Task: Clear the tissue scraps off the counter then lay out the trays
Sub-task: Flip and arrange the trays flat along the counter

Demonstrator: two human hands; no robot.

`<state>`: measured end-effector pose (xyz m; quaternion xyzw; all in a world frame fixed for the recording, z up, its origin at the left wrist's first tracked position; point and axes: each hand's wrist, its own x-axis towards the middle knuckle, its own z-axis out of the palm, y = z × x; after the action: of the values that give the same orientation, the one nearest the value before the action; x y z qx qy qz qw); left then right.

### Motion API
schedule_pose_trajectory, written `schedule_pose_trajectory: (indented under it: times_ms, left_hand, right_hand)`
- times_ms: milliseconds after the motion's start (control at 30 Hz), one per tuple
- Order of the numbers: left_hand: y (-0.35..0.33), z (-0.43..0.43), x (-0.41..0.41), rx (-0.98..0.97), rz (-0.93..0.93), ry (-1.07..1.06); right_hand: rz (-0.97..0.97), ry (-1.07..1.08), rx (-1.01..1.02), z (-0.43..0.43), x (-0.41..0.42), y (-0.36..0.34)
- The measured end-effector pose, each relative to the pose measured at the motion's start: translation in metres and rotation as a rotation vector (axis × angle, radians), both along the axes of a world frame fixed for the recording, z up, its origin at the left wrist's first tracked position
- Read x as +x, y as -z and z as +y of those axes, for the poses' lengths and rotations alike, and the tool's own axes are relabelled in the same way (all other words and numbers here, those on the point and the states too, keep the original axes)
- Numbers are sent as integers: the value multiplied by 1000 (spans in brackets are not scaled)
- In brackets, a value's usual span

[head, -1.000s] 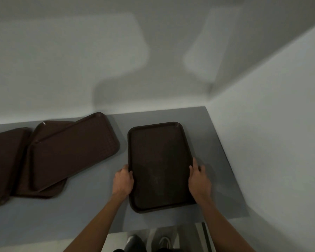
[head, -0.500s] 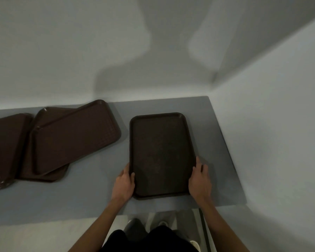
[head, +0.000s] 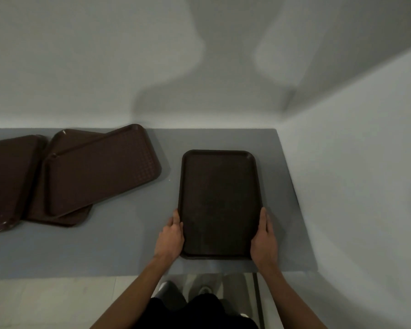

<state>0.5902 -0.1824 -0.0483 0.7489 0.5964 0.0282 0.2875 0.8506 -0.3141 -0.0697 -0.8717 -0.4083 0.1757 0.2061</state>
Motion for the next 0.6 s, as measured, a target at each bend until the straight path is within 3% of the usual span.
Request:
schedule_pose_trajectory:
  times_ms: [300, 500, 600]
  left_hand:
    - [7, -10, -7, 40, 210, 148]
    - [-1, 4, -19, -105, 20, 65]
    - [-15, 21, -42, -39, -67, 75]
  right_hand:
    - [-7, -40, -35, 5, 3, -2]
    - [-67, 0, -43, 12, 3, -3]
    - [-152, 54, 35, 24, -8, -7]
